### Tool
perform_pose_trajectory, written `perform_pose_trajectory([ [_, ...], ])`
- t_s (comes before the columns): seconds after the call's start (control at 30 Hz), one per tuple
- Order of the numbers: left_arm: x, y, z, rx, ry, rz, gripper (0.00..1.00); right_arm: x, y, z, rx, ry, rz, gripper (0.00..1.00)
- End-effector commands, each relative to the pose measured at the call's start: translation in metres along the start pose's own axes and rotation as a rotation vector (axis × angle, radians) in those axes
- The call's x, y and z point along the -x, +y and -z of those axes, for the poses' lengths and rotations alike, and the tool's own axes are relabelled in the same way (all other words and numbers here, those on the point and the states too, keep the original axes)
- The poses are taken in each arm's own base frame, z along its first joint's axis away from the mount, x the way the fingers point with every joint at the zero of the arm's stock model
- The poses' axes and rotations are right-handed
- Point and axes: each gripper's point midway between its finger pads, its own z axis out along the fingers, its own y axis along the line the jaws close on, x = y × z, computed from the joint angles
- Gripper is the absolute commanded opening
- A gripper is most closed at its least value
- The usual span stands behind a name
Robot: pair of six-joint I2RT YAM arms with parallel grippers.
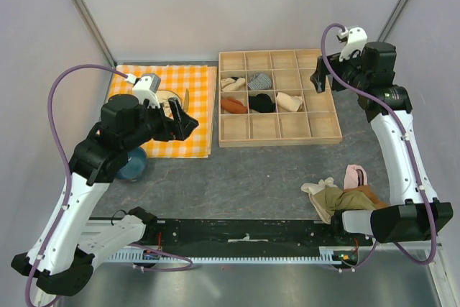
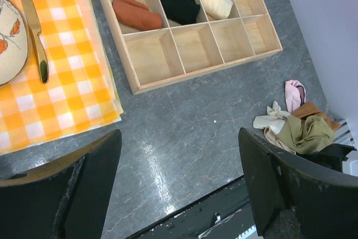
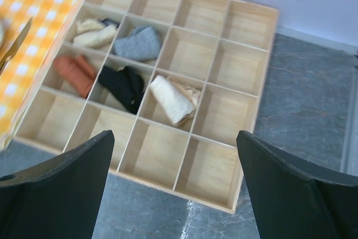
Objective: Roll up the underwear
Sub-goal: Move the underwear to the corner of the board.
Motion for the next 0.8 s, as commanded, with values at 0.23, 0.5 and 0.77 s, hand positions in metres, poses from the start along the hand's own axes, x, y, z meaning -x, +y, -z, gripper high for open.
perform_pose_trajectory([
  [0.23,0.004,-0.004,-0.001,-0.041,-0.060,0.005,0.92,-0.026,0.046,0.011,0.311,0.025,0.194,0.98],
  [0.5,-0.010,-0.010,-0.015,-0.110,-0.063,0.060,0.98,-0.058,0.056,0.011,0.397,0.113,0.210,0.98],
  [0.77,-0.019,-0.004,-0.024,-0.116,-0.106,0.134,0.99,-0.079,0.055,0.007,0.415,0.171,0.228,0.98],
])
